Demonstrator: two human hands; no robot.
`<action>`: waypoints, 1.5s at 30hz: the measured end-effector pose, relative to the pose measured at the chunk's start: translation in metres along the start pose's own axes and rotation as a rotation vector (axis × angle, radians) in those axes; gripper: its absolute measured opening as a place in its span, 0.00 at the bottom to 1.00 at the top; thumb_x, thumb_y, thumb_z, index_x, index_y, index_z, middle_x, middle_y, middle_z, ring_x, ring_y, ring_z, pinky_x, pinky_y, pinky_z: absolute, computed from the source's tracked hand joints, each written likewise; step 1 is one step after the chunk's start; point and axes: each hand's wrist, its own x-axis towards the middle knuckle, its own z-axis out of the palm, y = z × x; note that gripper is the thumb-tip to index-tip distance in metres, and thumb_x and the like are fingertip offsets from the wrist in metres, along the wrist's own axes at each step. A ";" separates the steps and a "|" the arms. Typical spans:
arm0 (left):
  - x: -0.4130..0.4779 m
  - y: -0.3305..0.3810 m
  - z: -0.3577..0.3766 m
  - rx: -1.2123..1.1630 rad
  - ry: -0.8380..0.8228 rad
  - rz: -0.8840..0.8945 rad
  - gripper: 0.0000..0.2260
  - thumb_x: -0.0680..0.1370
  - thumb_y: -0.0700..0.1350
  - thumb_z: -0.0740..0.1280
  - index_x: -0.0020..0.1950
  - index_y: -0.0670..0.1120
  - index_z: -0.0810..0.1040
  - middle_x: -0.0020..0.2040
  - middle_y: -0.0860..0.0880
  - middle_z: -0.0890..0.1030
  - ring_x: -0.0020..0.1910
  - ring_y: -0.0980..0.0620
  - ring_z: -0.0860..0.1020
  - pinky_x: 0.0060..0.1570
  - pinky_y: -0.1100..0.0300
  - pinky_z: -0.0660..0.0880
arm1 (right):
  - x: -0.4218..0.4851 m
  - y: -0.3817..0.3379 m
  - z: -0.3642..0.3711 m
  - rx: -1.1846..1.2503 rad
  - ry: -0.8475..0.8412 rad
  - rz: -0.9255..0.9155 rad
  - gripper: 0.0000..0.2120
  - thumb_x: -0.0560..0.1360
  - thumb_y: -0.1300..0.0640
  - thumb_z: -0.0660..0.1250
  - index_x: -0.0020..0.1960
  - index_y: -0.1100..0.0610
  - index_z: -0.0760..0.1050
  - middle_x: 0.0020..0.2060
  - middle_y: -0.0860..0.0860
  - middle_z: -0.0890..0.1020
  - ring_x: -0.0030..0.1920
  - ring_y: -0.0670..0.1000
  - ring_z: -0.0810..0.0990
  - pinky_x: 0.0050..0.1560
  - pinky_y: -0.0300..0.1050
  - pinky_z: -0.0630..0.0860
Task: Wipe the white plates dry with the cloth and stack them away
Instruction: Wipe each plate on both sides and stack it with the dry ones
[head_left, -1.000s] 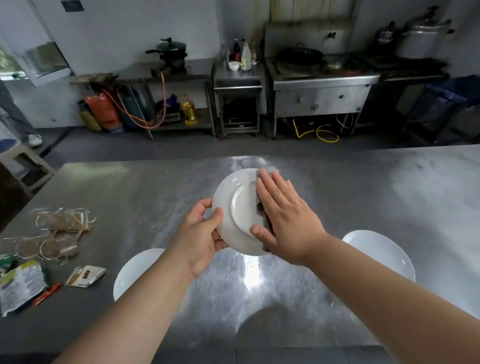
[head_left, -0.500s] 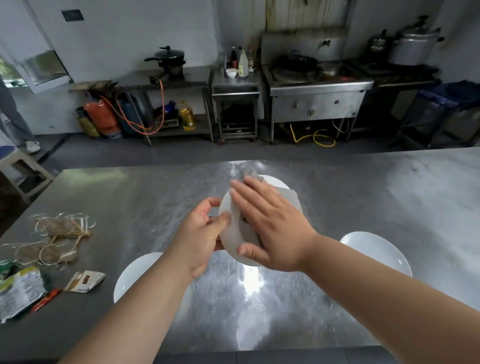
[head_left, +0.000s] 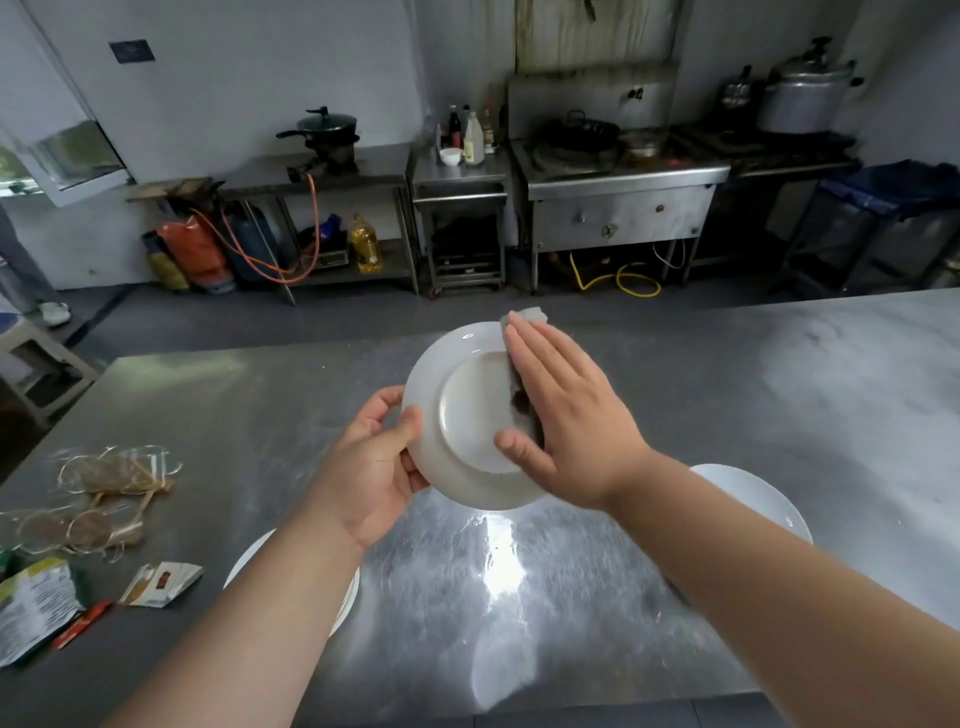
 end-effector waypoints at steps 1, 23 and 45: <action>0.001 -0.001 0.000 -0.026 0.018 -0.010 0.11 0.76 0.46 0.67 0.58 0.49 0.75 0.45 0.47 0.85 0.37 0.50 0.83 0.34 0.55 0.82 | -0.012 -0.005 0.006 -0.001 0.015 0.000 0.47 0.80 0.28 0.48 0.83 0.65 0.55 0.84 0.59 0.56 0.84 0.59 0.51 0.81 0.62 0.56; 0.021 -0.006 0.007 -0.229 0.150 -0.041 0.06 0.86 0.42 0.60 0.53 0.50 0.76 0.46 0.47 0.87 0.39 0.51 0.86 0.34 0.57 0.83 | -0.009 0.000 0.010 0.090 0.075 0.155 0.45 0.82 0.29 0.47 0.84 0.63 0.49 0.85 0.55 0.50 0.85 0.57 0.43 0.81 0.67 0.52; 0.032 0.010 0.028 -0.173 0.033 -0.053 0.25 0.82 0.54 0.58 0.75 0.42 0.74 0.67 0.39 0.81 0.66 0.40 0.81 0.63 0.42 0.79 | -0.024 -0.014 0.021 0.225 0.224 0.174 0.46 0.83 0.31 0.48 0.82 0.69 0.51 0.84 0.61 0.53 0.84 0.62 0.48 0.82 0.65 0.53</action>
